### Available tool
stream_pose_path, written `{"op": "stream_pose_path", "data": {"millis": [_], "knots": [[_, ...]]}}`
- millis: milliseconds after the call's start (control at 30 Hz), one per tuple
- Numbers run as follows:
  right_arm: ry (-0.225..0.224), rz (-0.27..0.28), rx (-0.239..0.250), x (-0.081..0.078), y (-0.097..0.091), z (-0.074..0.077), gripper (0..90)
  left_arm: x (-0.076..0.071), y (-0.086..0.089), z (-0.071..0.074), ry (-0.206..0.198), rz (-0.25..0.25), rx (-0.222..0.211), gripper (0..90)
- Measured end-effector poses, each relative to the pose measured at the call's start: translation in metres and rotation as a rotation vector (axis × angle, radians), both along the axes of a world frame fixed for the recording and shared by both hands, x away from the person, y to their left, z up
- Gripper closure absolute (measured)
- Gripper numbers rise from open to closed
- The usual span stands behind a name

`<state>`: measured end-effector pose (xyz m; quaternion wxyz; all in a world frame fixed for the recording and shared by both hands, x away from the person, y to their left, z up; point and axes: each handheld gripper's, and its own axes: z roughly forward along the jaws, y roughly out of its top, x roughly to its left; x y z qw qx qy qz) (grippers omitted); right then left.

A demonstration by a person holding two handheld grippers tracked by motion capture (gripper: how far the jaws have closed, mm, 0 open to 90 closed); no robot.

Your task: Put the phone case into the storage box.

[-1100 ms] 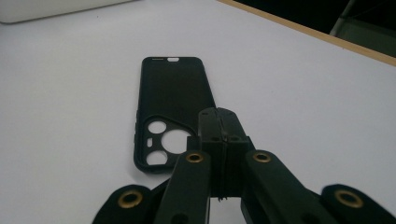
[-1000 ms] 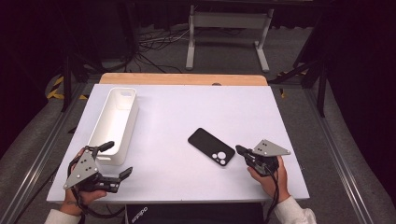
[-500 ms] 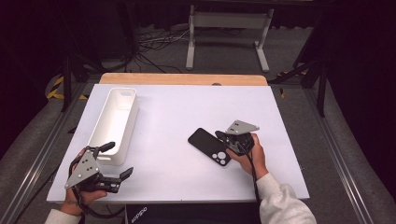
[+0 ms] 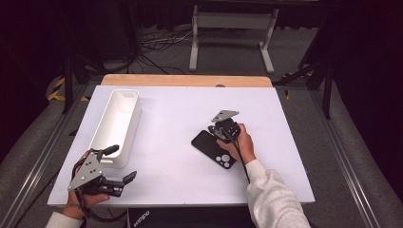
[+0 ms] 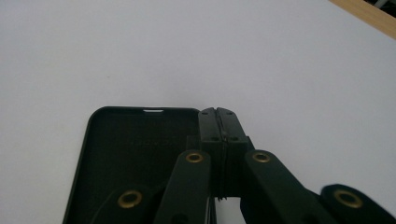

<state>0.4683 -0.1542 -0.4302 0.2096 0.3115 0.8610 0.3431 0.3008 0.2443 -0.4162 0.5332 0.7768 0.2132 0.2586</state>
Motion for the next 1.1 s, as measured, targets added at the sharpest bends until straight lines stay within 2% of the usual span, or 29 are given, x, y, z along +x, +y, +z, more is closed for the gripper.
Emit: {"op": "stream_pose_path", "data": {"millis": [67,200,467,833,1000,1100], "knots": [[0.003,-0.001,-0.010,0.002,0.002,0.000,90.0,0.000,-0.001,-0.001,0.006,0.002,-0.011,3.5],[0.030,-0.010,-0.035,0.009,0.006,-0.005,90.0,0.000,0.000,-0.001,0.007,-0.003,0.000,3.6],[0.055,-0.024,-0.060,0.017,0.012,-0.007,90.0,0.000,0.001,-0.001,0.005,-0.005,-0.009,3.6],[0.049,-0.003,-0.080,0.017,0.023,-0.007,90.0,0.000,0.000,-0.002,0.018,-0.007,-0.009,3.6],[0.038,-0.030,-0.103,0.021,0.024,-0.010,90.0,0.000,-0.001,-0.003,0.020,-0.009,-0.008,3.6],[0.049,-0.038,-0.108,0.023,0.024,-0.013,90.0,0.000,0.000,-0.002,0.020,-0.008,-0.011,3.6]]}}
